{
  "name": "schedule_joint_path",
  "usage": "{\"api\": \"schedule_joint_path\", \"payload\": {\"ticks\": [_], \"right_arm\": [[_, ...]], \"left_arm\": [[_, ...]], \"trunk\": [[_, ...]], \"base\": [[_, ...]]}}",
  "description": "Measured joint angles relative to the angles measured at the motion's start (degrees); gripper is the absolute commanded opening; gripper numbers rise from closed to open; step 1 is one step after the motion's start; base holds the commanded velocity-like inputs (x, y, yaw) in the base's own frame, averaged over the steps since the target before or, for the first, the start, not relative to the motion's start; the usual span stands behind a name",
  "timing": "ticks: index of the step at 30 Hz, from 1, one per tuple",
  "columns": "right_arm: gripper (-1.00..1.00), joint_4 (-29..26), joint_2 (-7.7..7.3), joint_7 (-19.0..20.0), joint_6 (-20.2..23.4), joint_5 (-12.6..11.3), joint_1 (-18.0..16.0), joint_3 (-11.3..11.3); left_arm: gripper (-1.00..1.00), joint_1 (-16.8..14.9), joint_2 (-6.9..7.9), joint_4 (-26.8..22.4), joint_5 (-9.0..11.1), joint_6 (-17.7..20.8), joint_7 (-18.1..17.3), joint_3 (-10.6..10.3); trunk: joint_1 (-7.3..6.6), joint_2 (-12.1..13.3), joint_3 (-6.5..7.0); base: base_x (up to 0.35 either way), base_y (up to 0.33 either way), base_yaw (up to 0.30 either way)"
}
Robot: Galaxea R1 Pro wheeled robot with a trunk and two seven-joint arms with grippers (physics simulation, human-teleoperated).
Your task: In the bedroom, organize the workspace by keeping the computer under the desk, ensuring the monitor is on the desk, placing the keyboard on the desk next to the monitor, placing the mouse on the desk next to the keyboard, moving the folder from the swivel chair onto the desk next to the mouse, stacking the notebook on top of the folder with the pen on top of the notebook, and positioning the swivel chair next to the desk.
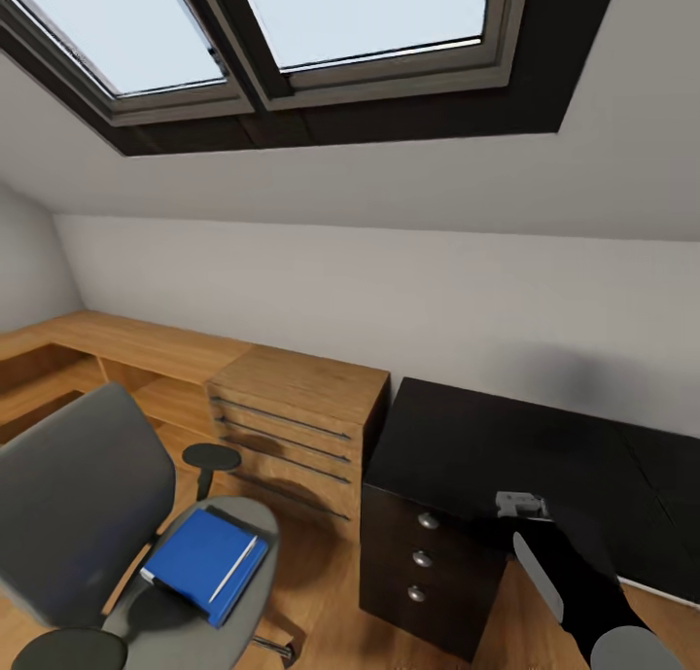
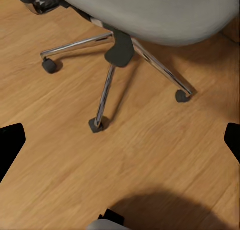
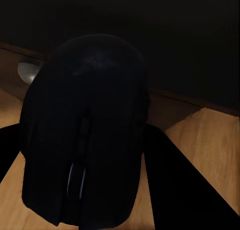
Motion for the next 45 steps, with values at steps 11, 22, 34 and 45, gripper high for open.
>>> {"api": "schedule_joint_path", "payload": {"ticks": [11, 22, 34, 45], "right_arm": [[-1.00, -0.55, 0.17, -1.70, 0.00, -3.26, -0.01, 0.25], [-1.00, -2.44, 0.18, -2.01, -0.01, -4.33, -0.01, 0.25], [-1.00, -4.02, 0.37, -2.10, 0.05, -4.40, 0.00, 0.32], [-1.00, -4.59, 0.58, -2.11, 0.11, -4.31, 0.01, 0.22]], "left_arm": [[1.00, 0.01, -0.01, -0.01, -0.04, 0.05, -0.07, -0.06], [1.00, 0.01, -0.02, -0.02, -0.19, 0.40, -0.12, -0.21], [1.00, 0.01, -0.17, -0.02, -0.51, 6.44, -0.31, -0.48], [1.00, 0.01, -0.12, -0.02, -0.53, 7.35, -0.33, -0.42]], "trunk": [[0.00, 0.00, -0.14], [0.00, 0.00, -0.16], [0.00, 0.00, -0.16], [0.00, 0.00, -0.16]], "base": [[0.000, 0.000, -0.146], [0.000, 0.000, -0.005], [0.000, 0.000, -0.112], [0.000, 0.000, -0.254]]}}
